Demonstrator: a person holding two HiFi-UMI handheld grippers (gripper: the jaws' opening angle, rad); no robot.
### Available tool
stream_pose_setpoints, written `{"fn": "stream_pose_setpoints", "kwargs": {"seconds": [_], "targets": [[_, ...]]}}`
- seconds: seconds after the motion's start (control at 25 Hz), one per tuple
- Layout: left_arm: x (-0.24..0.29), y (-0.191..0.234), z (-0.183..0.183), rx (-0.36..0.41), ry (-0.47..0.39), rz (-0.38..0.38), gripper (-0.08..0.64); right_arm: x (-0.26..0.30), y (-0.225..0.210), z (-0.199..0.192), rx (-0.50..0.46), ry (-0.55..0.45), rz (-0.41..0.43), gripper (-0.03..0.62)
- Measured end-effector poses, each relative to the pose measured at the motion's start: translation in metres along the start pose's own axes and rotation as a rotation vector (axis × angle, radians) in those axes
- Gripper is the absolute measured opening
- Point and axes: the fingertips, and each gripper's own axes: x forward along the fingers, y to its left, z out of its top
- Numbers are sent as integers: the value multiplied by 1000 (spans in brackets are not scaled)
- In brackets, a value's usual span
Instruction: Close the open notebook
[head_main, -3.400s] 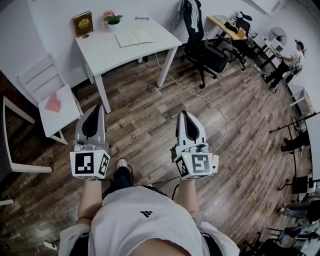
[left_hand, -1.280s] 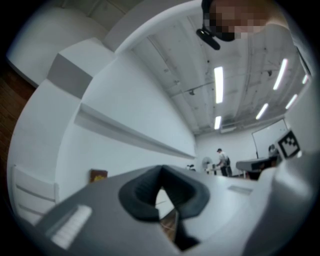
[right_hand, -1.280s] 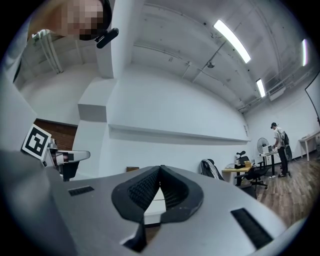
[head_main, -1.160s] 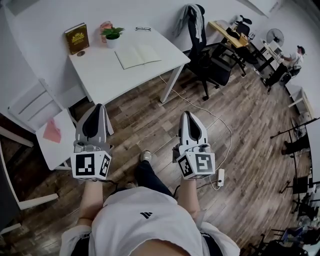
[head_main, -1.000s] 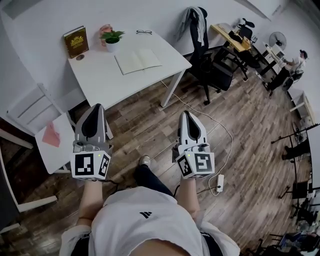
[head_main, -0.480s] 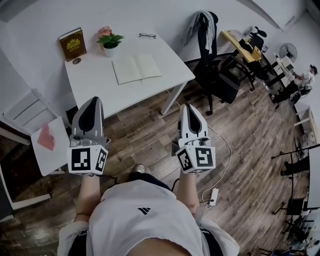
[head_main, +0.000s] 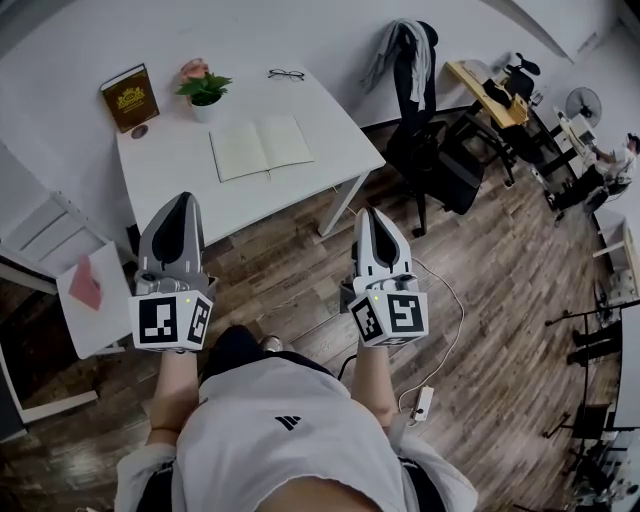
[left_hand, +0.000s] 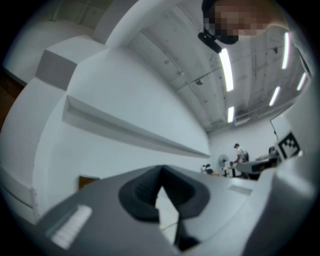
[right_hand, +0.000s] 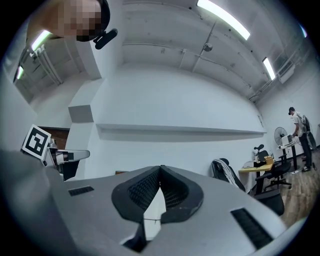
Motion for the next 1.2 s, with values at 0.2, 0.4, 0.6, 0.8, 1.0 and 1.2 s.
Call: {"fn": "stream_pose_setpoints", "kwargs": {"seconds": [0.2,0.4,0.6,0.8,1.0,1.2], "targets": [[19,-5,-8,4,15,-7,9,11,-15,-10,24,9,-9,-3],[51,-4,-16,2,19,-33,9,30,-31,-19,33,18,-37,-3],[93,-2,-26,-16,19,-61,9,57,-54,-23,28,29,-70,-3],[136,10,-37,-26,20,-68,9,97,-69,-26,21,29,-81,-3],[176,29,-47,-25,19,-69,9,145,-77,-32,17,31,-76,-3],[213,54,-56,-25,22,-67,9,193,-78,-39,17,39,-67,-3]]}}
